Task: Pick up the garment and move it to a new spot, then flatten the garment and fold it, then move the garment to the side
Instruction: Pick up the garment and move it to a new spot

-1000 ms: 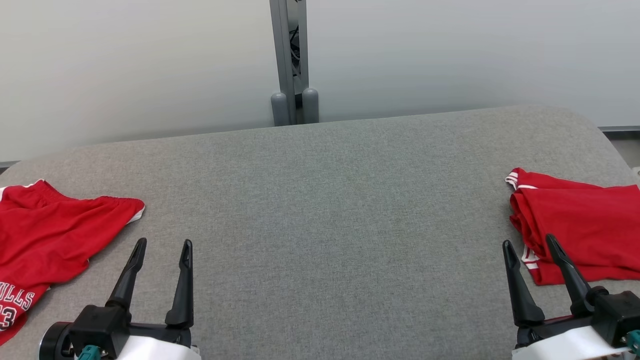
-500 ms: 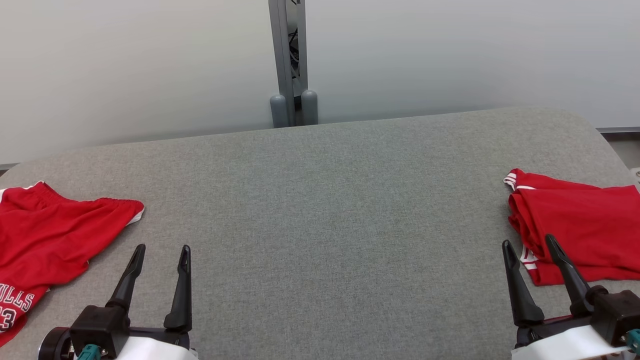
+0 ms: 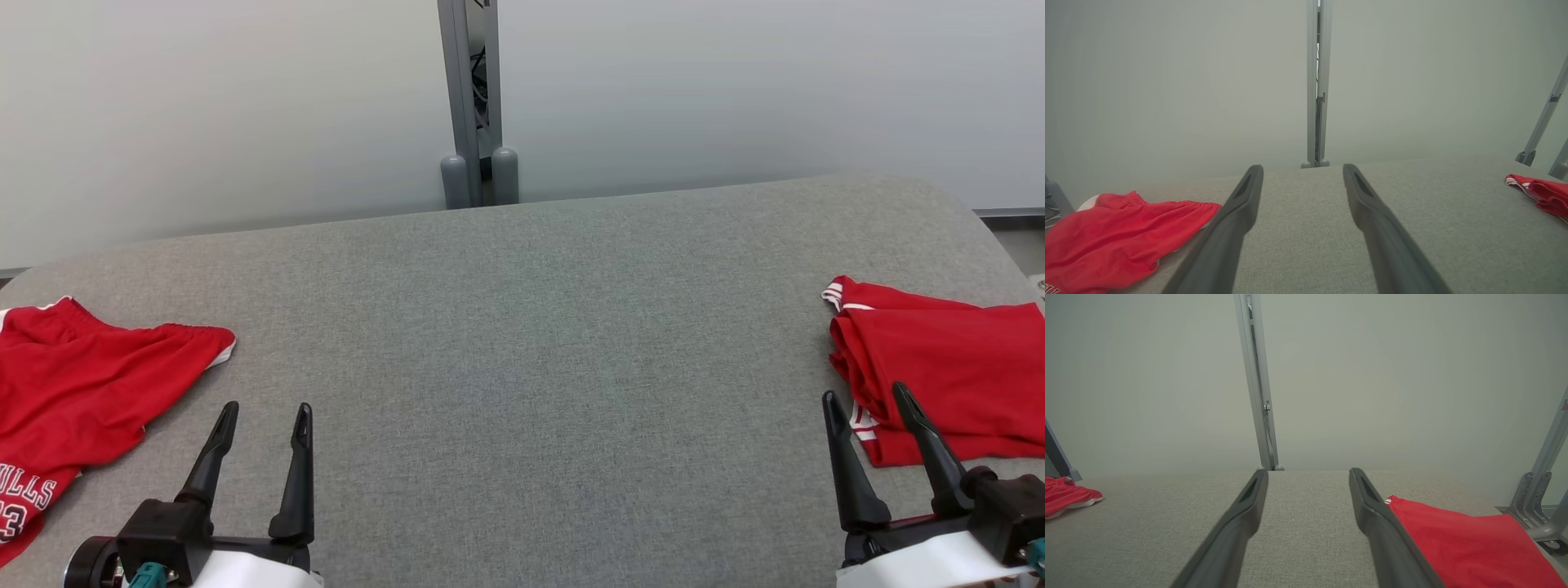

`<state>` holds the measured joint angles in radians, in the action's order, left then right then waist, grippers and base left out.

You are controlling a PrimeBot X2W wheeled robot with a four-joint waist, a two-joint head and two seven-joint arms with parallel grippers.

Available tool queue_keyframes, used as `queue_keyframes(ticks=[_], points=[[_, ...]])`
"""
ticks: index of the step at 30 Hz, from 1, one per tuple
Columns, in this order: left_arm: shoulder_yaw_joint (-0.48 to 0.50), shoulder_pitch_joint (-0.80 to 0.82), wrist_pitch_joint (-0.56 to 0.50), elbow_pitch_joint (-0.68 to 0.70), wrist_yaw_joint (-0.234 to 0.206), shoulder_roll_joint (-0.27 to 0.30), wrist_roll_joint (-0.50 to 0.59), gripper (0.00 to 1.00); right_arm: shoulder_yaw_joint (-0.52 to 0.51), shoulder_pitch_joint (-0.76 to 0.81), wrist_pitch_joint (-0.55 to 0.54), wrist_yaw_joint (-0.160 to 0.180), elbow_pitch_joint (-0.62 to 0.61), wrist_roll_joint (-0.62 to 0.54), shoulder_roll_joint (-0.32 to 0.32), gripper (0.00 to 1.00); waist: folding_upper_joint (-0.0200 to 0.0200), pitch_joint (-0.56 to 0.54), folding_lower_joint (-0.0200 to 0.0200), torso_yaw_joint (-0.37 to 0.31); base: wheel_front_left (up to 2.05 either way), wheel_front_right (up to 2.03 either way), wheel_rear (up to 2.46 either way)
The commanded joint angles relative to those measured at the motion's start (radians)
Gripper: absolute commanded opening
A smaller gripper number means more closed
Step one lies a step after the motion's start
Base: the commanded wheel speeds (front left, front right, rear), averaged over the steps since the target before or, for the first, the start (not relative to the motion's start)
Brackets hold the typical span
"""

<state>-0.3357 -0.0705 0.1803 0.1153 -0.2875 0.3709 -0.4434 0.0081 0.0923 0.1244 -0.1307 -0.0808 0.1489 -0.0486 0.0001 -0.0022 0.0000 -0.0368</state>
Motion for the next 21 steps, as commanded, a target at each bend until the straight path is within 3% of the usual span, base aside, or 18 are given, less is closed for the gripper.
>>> queue_keyframes(ticks=[1, 6, 10, 21], points=[[0.0, 0.009, 0.0, -0.004, -0.002, 0.008, -0.007, 1.0, -0.004, 0.005, 0.008, 0.0, 0.003, 0.005, -0.003, 1.0, -0.0001, -0.002, 0.0, 0.001, 0.0, 0.0, 0.0], [-0.006, 0.022, -0.003, -0.008, 0.003, 0.01, -0.008, 1.0, -0.012, 0.016, 0.011, 0.0, 0.006, 0.009, -0.003, 1.0, -0.0001, -0.007, 0.0, 0.016, 0.0, 0.0, 0.0], [-0.004, 0.042, 0.007, -0.009, 0.011, 0.005, -0.01, 1.0, -0.018, 0.02, 0.011, 0.0, -0.002, 0.014, -0.003, 1.0, -0.0001, -0.005, 0.0, 0.069, 0.0, 0.0, 0.0], [0.023, 0.084, 0.039, -0.021, 0.032, -0.001, -0.035, 1.0, -0.007, -0.001, 0.0, 0.0, -0.013, 0.004, -0.003, 1.0, -0.0001, 0.003, 0.0, 0.344, 0.0, 0.0, 0.0]])
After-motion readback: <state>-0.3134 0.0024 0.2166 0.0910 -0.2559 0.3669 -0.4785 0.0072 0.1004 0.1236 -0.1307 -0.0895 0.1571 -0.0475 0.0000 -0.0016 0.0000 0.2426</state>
